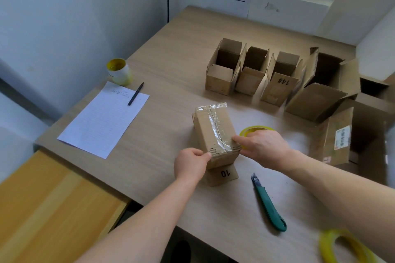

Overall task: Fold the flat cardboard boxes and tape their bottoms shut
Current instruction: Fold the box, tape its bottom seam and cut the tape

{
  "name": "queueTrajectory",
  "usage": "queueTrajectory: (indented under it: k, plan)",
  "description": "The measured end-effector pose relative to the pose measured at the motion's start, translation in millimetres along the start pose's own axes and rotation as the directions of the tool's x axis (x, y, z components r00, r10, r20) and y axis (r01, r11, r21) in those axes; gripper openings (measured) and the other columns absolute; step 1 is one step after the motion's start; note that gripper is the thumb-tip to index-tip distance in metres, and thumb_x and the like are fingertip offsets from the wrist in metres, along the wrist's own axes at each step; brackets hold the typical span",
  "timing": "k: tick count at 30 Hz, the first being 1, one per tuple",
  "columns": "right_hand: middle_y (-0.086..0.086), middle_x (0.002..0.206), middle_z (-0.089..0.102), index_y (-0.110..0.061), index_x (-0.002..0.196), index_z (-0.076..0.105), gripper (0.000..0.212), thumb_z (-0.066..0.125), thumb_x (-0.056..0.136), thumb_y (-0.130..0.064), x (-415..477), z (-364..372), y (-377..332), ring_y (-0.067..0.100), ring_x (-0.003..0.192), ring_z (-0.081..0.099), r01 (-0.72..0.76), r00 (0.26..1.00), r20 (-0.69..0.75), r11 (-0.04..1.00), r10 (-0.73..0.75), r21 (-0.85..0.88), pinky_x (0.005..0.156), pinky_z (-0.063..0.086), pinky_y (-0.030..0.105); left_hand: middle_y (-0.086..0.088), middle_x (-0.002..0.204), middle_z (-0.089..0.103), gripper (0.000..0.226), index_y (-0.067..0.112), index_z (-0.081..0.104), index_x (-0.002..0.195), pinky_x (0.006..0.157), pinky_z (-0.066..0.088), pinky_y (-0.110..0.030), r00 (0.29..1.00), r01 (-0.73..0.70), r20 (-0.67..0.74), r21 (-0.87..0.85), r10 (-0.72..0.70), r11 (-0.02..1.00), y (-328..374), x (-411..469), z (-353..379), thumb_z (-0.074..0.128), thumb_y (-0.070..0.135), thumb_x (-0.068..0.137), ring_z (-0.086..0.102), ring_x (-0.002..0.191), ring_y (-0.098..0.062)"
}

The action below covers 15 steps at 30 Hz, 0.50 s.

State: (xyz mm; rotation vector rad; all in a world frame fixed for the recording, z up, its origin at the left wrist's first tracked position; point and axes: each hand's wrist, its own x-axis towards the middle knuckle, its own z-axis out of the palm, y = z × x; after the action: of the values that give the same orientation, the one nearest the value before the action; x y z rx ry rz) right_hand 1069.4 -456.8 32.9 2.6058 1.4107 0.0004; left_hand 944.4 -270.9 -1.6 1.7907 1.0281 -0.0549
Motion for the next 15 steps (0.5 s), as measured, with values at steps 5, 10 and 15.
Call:
queueTrajectory:
  k: [5, 10, 15]
  plan:
    - [0.003, 0.093, 0.066, -0.027, 0.126, 0.055, 0.035, 0.049, 0.097, -0.046, 1.9, 3.6, 5.5, 0.029, 0.090, 0.062, 0.038, 0.999, -0.020, 0.997, -0.037, 0.064, 0.065, 0.048, 0.039, -0.005, 0.152, 0.033, 0.094, 0.026, 0.031, 0.151, 0.110, 0.034, -0.038, 0.977, -0.188, -0.076, 0.159, 0.202, 0.969, 5.3, 7.8, -13.8, 0.079, 0.049, 0.073, 0.035, 0.139, -0.024]
    - [0.000, 0.064, 0.059, -0.024, 0.104, 0.065, 0.032, 0.075, 0.080, -0.042, 3.2, 11.4, 8.7, 0.029, 0.059, 0.060, 0.102, 0.983, -0.157, 0.993, -0.091, 0.063, 0.042, 0.045, 0.033, 0.003, 0.165, -0.011, 0.094, 0.038, 0.012, 0.156, 0.119, 0.007, -0.054, 0.654, -0.724, 0.484, 0.623, 0.582, 0.296, 27.6, 11.1, 5.1, 0.061, 0.067, 0.081, -0.016, 0.150, -0.028]
    - [-0.001, 0.062, 0.061, -0.026, 0.116, 0.065, 0.052, 0.084, 0.071, -0.044, 5.6, 17.1, 12.3, 0.027, 0.055, 0.061, 0.146, 0.960, -0.255, 0.984, -0.117, 0.098, 0.039, 0.040, 0.029, -0.002, 0.165, -0.012, 0.085, 0.028, 0.003, 0.158, 0.118, 0.003, -0.057, 0.610, -0.731, 0.628, 0.682, 0.483, 0.037, 35.6, 40.1, 17.9, 0.046, 0.063, 0.093, -0.015, 0.150, -0.033]
